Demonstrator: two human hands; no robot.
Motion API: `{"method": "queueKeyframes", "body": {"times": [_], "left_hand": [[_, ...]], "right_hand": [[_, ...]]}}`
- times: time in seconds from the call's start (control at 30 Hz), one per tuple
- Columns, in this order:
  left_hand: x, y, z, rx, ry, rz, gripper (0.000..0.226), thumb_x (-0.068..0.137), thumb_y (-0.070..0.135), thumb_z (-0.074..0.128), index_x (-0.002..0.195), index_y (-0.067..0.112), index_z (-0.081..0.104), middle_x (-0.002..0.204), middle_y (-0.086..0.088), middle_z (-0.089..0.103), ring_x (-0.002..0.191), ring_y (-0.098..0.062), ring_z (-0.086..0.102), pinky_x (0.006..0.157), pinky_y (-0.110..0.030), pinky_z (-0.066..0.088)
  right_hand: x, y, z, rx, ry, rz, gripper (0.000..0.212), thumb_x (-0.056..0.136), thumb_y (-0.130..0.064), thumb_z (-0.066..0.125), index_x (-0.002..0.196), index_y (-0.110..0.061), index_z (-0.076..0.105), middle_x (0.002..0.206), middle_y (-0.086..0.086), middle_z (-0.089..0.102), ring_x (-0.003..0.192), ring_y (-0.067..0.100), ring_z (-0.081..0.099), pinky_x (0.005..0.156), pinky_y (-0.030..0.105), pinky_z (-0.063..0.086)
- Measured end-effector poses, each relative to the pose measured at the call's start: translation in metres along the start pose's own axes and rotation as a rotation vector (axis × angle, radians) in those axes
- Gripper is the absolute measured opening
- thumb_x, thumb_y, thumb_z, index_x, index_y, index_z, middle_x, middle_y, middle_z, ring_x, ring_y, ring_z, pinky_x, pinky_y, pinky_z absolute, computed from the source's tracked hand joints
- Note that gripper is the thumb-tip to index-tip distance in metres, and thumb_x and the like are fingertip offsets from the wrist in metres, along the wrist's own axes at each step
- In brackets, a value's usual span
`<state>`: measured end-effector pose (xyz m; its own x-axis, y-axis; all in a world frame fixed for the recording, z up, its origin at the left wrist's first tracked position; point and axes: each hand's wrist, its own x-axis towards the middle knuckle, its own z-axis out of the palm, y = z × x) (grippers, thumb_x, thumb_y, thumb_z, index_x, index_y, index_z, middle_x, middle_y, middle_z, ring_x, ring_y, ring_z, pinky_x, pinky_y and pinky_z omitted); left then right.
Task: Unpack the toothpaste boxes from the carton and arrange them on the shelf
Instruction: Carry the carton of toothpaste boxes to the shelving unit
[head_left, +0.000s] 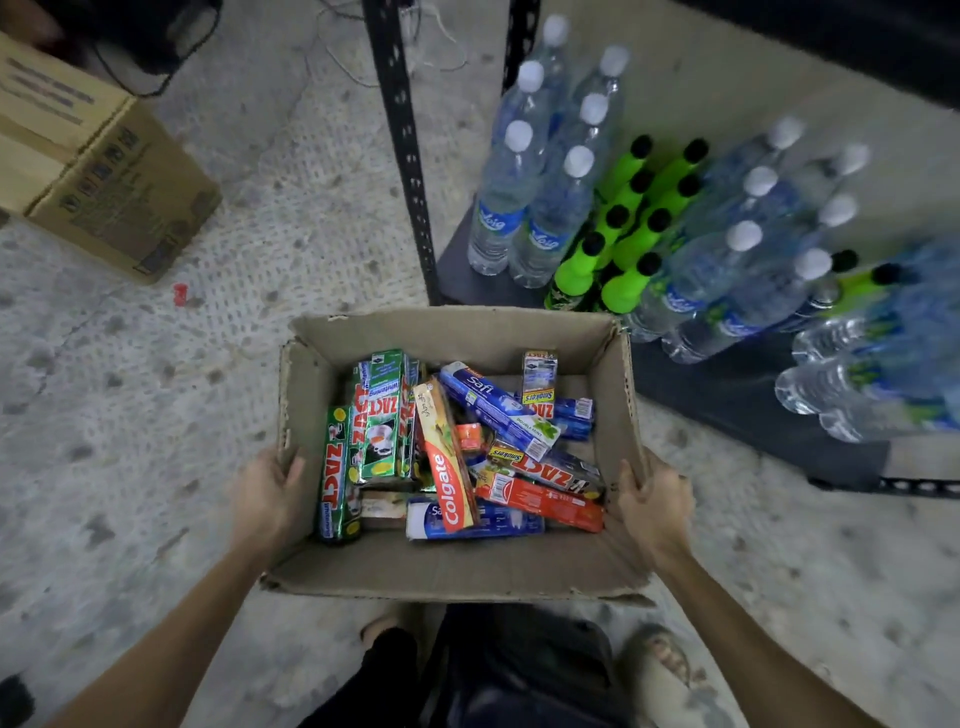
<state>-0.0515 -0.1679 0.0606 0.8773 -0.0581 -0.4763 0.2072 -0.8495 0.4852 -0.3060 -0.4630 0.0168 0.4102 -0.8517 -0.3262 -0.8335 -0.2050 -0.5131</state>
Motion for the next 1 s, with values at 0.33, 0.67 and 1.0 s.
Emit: {"method": "queueKeyframes", "body": {"times": [0.33,0.67,1.0], "left_hand": [[-0.033,0.062,0.094,0.132,-0.069,0.177,0.034,0.097,0.016,0.058,0.067,0.002,0.053,0.059,-0.008,0.056,0.056,-0.023,0.056,0.049,-0.035,0.045],[-0.055,0.094,0.192,0.152,-0.264,0.287,0.013,0.1,0.011,0.054,0.092,0.004,0.063,0.078,-0.002,0.062,0.066,-0.01,0.059,0.05,-0.016,0.041],[-0.031,0.086,0.227,0.163,-0.181,0.389,0.027,0.1,0.017,0.052,0.079,0.004,0.06,0.061,-0.004,0.063,0.049,-0.013,0.056,0.038,-0.022,0.041]], "right_hand": [[-0.013,0.113,-0.079,0.039,0.124,0.216,0.028,0.092,-0.017,0.064,0.068,-0.024,0.05,0.053,-0.002,0.051,0.057,0.032,0.058,0.06,0.046,0.053],[-0.022,0.198,-0.097,0.068,0.199,0.321,0.01,0.085,-0.007,0.062,0.078,-0.013,0.058,0.057,-0.001,0.052,0.053,0.022,0.048,0.053,0.034,0.037],[0.011,0.224,-0.047,0.106,0.179,0.369,0.009,0.089,-0.018,0.061,0.089,-0.009,0.063,0.072,0.007,0.063,0.07,0.032,0.062,0.063,0.04,0.053]]}}
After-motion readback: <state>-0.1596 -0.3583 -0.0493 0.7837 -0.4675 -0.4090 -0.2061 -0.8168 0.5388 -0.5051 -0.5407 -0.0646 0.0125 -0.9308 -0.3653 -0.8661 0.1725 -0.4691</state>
